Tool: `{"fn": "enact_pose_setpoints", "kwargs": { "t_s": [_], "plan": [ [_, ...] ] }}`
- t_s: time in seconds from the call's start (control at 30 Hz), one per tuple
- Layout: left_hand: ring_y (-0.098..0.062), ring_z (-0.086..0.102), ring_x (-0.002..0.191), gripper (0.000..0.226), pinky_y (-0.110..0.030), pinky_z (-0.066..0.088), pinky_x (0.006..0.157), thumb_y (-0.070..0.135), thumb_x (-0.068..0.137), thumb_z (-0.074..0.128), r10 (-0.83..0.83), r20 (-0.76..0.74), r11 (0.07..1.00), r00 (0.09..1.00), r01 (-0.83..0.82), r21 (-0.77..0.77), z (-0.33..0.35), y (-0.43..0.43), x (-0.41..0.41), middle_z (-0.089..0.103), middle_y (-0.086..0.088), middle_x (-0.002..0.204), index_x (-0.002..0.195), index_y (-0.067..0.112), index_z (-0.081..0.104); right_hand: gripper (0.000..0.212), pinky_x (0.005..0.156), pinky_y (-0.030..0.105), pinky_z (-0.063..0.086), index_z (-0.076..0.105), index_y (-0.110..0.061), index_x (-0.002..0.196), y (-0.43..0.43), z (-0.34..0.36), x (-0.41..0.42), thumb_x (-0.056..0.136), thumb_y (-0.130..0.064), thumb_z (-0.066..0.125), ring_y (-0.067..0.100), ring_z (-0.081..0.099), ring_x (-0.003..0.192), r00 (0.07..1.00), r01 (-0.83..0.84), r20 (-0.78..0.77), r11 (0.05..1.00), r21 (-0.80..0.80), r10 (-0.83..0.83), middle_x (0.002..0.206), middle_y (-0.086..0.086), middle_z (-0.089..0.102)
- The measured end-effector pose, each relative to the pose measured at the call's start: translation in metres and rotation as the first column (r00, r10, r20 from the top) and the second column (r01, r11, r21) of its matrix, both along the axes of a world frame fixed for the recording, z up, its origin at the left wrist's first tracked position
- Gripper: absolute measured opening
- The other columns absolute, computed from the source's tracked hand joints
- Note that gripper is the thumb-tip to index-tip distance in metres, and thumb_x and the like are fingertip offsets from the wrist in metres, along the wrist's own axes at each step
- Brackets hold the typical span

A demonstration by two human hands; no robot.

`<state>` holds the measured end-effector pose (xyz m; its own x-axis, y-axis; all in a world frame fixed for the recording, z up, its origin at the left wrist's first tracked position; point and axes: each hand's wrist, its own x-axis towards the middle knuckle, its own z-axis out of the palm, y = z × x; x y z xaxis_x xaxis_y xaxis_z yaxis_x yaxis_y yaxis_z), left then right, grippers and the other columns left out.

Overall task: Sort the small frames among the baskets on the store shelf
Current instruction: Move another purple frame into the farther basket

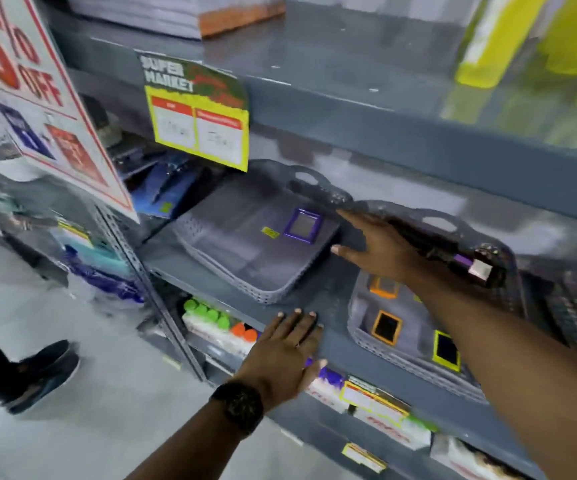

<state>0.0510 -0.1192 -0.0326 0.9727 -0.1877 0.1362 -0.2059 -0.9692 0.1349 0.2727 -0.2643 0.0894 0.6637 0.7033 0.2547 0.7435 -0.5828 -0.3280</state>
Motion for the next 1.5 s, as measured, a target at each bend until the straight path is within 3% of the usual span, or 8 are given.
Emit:
{"fn": "enact_pose_setpoints", "kwargs": {
  "t_s": [0.53,0.63,0.83,0.93,1.1,1.27,1.4,1.5],
  "plan": [
    [-0.027,0.027,0.147,0.062,-0.044,0.023,0.12,0.046,0.098,0.039,0.028,0.114,0.999,0.993,-0.022,-0.047,-0.005,0.005,0.028,0.038,-0.01,0.157,0.149,0.01,0.04,0.107,0.079,0.031,0.052,0.047,-0.02,0.128,0.143,-0.021,0.093,0.042,-0.073,0.083,0.02,0.064,0.099,0.954,-0.129,-0.301,0.886,-0.446,-0.013,0.108,-0.011,0.062],
    [-0.026,0.025,0.147,0.063,-0.044,0.022,0.12,0.047,0.098,0.038,0.039,0.105,0.999,0.994,-0.035,-0.042,-0.003,0.004,0.028,0.036,-0.009,0.158,0.149,0.01,0.039,0.09,0.078,0.044,0.057,0.047,-0.026,0.102,0.147,-0.022,0.093,0.034,-0.072,0.085,0.021,0.066,0.086,0.951,-0.114,-0.308,0.881,-0.46,-0.037,0.095,-0.002,0.067],
    [-0.026,0.027,0.147,0.062,-0.045,0.025,0.119,0.047,0.098,0.038,0.055,0.066,0.998,0.996,-0.054,-0.018,-0.002,0.005,0.028,0.038,-0.009,0.157,0.149,0.011,0.04,0.1,0.078,0.035,0.054,0.046,-0.021,0.127,0.136,0.001,0.073,0.042,-0.054,0.089,0.021,0.065,0.091,0.984,-0.092,-0.175,0.946,-0.311,0.038,0.104,0.0,0.065],
    [-0.026,0.029,0.146,0.06,-0.046,0.024,0.12,0.044,0.1,0.035,0.085,0.054,0.996,0.995,-0.085,0.0,0.0,-0.005,0.019,0.039,-0.009,0.156,0.149,0.01,0.039,0.123,0.088,0.032,0.051,0.031,-0.024,0.147,0.099,0.02,0.063,0.042,-0.053,0.087,0.021,0.062,0.101,0.99,-0.074,-0.134,0.984,-0.16,0.053,0.12,0.004,0.062],
    [-0.03,0.032,0.145,0.064,-0.049,0.022,0.116,0.048,0.099,0.04,0.07,0.04,0.997,0.997,-0.069,-0.028,-0.003,-0.045,-0.017,0.037,-0.011,0.157,0.148,0.008,0.041,0.083,0.083,0.017,0.042,0.052,-0.005,0.125,0.004,0.048,0.035,0.059,-0.036,0.09,0.005,0.061,0.094,0.982,-0.006,-0.188,0.999,-0.047,-0.003,0.102,0.003,0.062],
    [-0.03,0.033,0.144,0.065,-0.05,0.025,0.115,0.046,0.095,0.05,-0.002,0.045,0.999,0.999,0.003,-0.033,-0.007,-0.106,-0.035,0.036,-0.011,0.157,0.147,0.008,0.042,0.084,0.097,0.031,0.047,0.055,-0.041,0.121,-0.104,0.049,0.02,0.049,-0.079,0.075,0.01,0.06,0.103,0.975,0.155,-0.151,0.986,-0.056,-0.162,0.118,-0.014,0.064],
    [-0.03,0.036,0.143,0.065,-0.048,0.022,0.115,0.045,0.094,0.051,-0.112,0.042,0.993,0.993,0.114,-0.027,-0.004,-0.166,-0.034,0.039,-0.012,0.156,0.146,0.007,0.043,0.044,0.089,0.017,0.046,0.065,-0.026,0.109,-0.196,0.059,-0.013,0.072,-0.022,0.087,-0.004,0.06,0.091,0.96,0.1,-0.248,0.985,-0.14,-0.133,0.102,-0.017,0.071],
    [-0.028,0.036,0.143,0.064,-0.046,0.024,0.113,0.048,0.095,0.047,-0.171,0.024,0.985,0.985,0.172,-0.035,0.0,-0.214,-0.03,0.041,-0.01,0.154,0.145,0.008,0.046,0.088,0.096,0.027,0.043,0.054,-0.015,0.133,-0.261,0.067,-0.03,0.055,-0.02,0.093,0.021,0.057,0.113,0.98,0.135,-0.135,0.986,-0.1,-0.148,0.129,0.007,0.061]
  ]
}}
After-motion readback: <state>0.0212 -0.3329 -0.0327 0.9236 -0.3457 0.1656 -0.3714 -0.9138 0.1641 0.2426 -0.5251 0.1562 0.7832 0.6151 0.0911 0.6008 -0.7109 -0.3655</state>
